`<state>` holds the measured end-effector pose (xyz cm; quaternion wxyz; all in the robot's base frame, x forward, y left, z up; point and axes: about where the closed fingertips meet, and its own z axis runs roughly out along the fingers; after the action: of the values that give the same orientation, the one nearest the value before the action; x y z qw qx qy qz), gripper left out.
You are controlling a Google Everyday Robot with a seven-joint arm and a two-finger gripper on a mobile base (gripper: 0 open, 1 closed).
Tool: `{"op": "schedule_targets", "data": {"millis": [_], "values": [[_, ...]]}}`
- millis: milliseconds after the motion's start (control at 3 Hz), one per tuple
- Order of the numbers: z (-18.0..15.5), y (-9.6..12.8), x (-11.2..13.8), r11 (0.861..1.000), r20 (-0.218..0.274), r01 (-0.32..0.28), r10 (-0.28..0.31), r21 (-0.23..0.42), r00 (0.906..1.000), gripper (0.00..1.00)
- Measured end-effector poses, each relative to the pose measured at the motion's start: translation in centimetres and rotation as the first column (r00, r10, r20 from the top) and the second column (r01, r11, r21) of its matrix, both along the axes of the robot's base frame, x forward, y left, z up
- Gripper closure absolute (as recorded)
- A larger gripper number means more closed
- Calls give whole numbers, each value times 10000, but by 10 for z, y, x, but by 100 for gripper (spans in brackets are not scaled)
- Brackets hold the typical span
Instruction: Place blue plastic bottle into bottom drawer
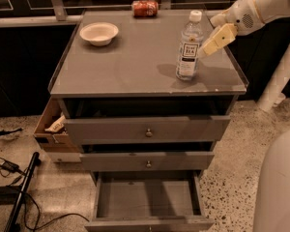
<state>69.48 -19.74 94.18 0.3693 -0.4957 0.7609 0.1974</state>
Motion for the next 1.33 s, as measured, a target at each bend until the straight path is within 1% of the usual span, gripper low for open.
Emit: {"op": "schedule_targets", "data": {"millis": [333, 667, 1333], "values": [[-2, 17, 0, 9992, -118, -384, 382, -141, 9992, 0], [-1, 35, -2, 9962, -50, -811, 810, -312, 9967, 0], [0, 50, 0, 9934, 586, -1008, 1040, -551, 9928, 0]]}}
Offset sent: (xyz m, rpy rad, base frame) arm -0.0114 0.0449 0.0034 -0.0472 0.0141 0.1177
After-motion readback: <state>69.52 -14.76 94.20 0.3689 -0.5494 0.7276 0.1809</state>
